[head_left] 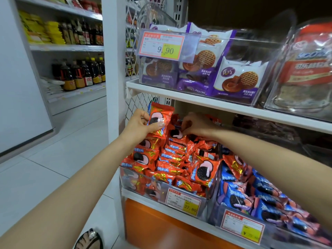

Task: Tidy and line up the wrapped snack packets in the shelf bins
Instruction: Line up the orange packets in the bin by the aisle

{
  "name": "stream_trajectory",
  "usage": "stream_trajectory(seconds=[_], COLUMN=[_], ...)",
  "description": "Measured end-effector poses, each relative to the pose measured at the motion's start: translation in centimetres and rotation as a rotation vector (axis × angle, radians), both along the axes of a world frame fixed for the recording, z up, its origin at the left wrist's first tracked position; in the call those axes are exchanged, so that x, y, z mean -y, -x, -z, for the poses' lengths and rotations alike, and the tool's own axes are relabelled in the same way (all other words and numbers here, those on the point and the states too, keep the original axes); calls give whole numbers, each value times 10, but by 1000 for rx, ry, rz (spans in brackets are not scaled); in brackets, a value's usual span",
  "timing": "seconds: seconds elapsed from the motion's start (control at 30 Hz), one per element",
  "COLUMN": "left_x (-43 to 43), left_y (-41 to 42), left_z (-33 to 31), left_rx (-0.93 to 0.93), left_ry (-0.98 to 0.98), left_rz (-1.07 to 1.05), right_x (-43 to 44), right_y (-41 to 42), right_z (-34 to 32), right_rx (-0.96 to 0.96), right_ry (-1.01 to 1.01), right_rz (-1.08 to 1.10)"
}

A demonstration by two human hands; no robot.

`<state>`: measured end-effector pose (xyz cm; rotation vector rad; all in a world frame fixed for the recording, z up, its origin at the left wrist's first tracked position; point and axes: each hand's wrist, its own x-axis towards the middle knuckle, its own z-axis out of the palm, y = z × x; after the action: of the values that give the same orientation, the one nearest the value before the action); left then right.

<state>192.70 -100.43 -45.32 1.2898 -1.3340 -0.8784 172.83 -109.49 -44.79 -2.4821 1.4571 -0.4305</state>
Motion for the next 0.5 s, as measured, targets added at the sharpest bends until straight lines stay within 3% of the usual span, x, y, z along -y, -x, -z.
stream_trajectory(seconds=[0.1, 0.2, 0.3, 0.37, 0.43, 0.5], left_x=[0, 2, 2, 3, 3, 3], left_y=[7, 18, 26, 24, 15, 5], left_z=[0, 0, -1, -1, 0, 2], left_rx=[-173, -45, 105, 173, 236, 334], left_ry=[-75, -25, 61, 116, 174, 221], left_rz=[22, 8, 57, 26, -112, -254], right_x=[-8, -14, -12, -11, -10, -9], right_y=[6, 9, 6, 10, 19, 25], right_z=[-17, -24, -22, -26, -31, -32], right_rx=[402, 661, 508, 526, 557, 454], right_ry=[-212, -442, -424, -389, -375, -371], right_rz=[-72, -133, -158, -168, -154, -141])
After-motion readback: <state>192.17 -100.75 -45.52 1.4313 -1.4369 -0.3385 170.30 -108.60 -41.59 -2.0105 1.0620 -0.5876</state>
